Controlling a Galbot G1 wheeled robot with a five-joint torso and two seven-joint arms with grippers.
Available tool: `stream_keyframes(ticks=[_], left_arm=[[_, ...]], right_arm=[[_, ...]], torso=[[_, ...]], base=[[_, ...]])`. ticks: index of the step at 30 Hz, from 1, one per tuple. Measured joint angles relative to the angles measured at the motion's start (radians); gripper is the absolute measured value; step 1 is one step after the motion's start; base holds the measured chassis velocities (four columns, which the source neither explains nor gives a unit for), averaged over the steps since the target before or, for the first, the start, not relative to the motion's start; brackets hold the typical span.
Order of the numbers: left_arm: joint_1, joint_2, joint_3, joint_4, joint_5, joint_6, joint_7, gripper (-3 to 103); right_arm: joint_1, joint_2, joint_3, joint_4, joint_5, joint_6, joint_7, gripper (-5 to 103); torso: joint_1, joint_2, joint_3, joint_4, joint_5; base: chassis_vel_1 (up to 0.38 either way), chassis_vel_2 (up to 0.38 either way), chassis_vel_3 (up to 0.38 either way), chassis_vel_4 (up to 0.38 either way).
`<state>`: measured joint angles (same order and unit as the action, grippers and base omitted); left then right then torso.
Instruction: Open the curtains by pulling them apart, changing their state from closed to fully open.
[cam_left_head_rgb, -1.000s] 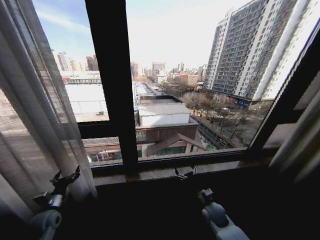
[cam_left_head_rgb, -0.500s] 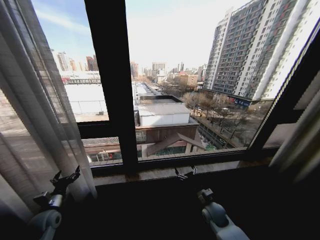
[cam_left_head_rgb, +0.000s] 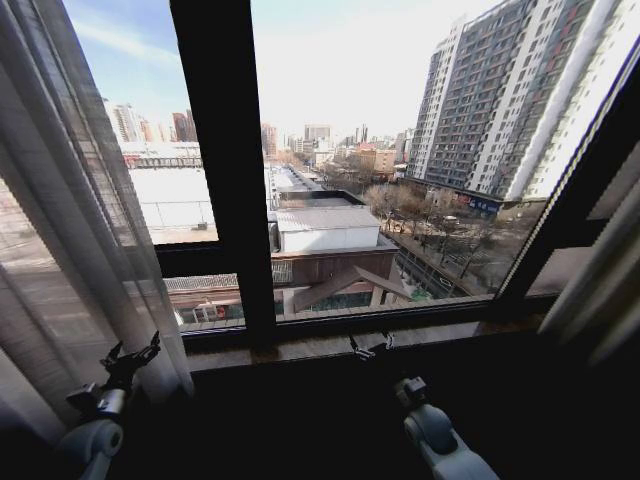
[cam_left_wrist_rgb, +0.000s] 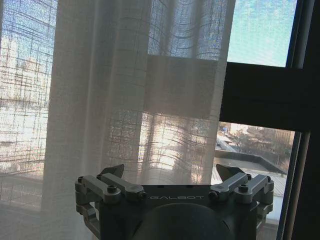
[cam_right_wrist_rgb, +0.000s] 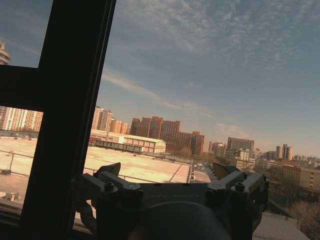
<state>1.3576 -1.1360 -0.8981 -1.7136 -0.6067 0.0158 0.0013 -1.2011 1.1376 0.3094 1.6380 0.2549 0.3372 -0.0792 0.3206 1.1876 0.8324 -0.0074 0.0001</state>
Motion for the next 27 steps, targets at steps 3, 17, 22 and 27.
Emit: stream_keyframes(ticks=[3, 17, 22, 27], left_arm=[[0.000, 0.000, 0.000, 0.000, 0.000, 0.000, 0.000, 100], [0.000, 0.000, 0.000, 0.000, 0.000, 0.000, 0.000, 100], [0.000, 0.000, 0.000, 0.000, 0.000, 0.000, 0.000, 100], [0.000, 0.000, 0.000, 0.000, 0.000, 0.000, 0.000, 100]], right_arm=[[0.000, 0.000, 0.000, 0.000, 0.000, 0.000, 0.000, 100], [0.000, 0.000, 0.000, 0.000, 0.000, 0.000, 0.000, 100], [0.000, 0.000, 0.000, 0.000, 0.000, 0.000, 0.000, 100], [0.000, 0.000, 0.000, 0.000, 0.000, 0.000, 0.000, 100]], torso=[[0.000, 0.000, 0.000, 0.0000, 0.0000], [0.000, 0.000, 0.000, 0.0000, 0.0000], [0.000, 0.000, 0.000, 0.0000, 0.0000], [0.000, 0.000, 0.000, 0.0000, 0.0000]], base=[[0.000, 0.000, 0.000, 0.000], [0.000, 0.000, 0.000, 0.000], [0.000, 0.000, 0.000, 0.000], [0.000, 0.000, 0.000, 0.000]])
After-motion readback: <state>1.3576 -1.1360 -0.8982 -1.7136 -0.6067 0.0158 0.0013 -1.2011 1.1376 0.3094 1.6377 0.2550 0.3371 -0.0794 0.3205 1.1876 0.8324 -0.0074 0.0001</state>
